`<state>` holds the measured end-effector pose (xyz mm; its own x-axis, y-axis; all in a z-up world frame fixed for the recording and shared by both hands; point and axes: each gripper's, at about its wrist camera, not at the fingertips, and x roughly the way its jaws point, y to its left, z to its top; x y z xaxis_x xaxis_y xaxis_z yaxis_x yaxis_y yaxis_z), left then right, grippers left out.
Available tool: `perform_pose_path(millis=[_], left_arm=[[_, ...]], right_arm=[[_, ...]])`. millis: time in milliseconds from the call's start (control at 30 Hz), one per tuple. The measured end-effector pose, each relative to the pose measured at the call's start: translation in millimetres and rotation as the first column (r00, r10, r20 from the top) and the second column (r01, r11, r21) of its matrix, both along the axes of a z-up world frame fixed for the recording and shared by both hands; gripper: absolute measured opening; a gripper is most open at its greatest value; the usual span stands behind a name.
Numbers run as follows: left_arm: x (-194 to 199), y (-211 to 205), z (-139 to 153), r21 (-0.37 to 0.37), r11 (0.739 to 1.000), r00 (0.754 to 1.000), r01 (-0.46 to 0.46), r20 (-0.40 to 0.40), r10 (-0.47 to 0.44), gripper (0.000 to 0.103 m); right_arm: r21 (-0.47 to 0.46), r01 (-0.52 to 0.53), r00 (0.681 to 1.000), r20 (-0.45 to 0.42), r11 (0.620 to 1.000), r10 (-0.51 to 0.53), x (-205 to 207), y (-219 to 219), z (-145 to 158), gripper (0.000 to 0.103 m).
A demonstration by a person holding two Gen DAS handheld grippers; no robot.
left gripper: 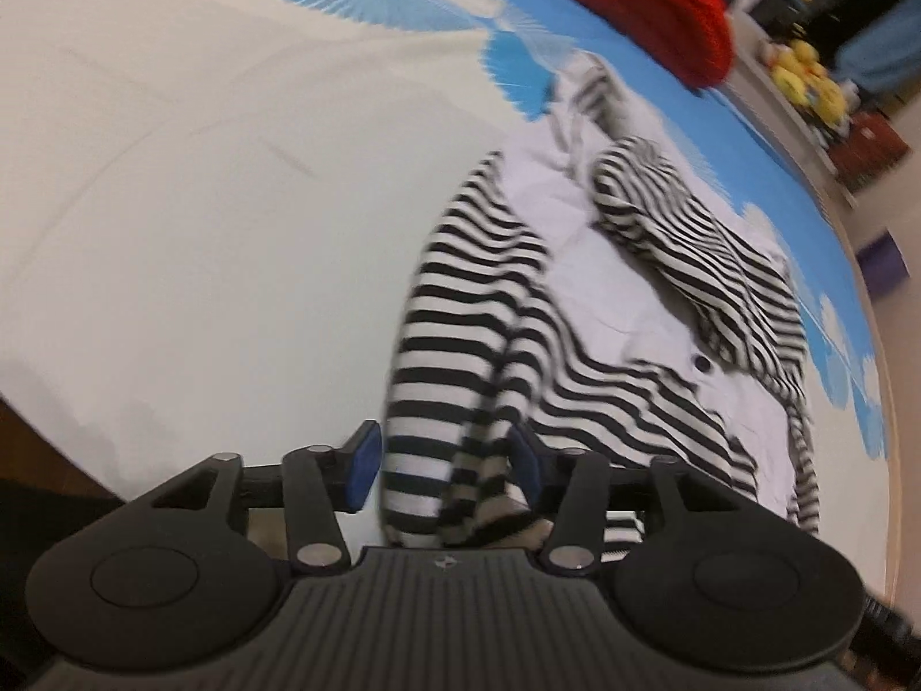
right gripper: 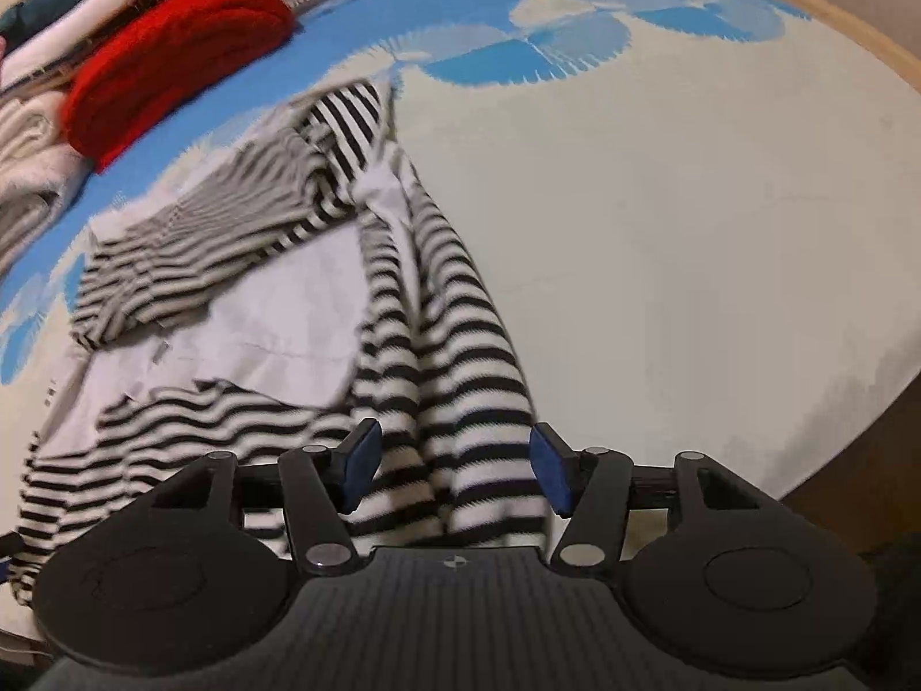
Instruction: Fold small clothes
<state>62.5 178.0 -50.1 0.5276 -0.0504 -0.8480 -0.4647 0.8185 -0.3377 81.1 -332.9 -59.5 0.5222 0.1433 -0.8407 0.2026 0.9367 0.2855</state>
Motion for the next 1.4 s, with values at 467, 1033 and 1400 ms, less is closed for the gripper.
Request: perform_pose_path(millis=[467,1033,1400], left_arm=[[5.3,-17.7,-20.1,0.008,0.993,0.991,0.117,-0.067,-0.116,0.012],[-9.5,5.9,-17.2,-0.108,0.994,0.994,0.011,-0.108,-0.022,0.042],[-10.0,11.5,-13.8,-0.140,0.990,0.996,-0.020,-0.085,0.008,0.042]], right_arm=[[0.029,-0.021,0.996,-0.084,0.999,0.024,2.0,2.8,-15.4,0.015],[0.153,0.141,0.990,-0.053,0.978,-0.134,-2.8,-24.8,-3.5,0.040],[0.178,0.037,0.991,-0.135,0.983,-0.013,1.2,0.4,-19.0,0.065]])
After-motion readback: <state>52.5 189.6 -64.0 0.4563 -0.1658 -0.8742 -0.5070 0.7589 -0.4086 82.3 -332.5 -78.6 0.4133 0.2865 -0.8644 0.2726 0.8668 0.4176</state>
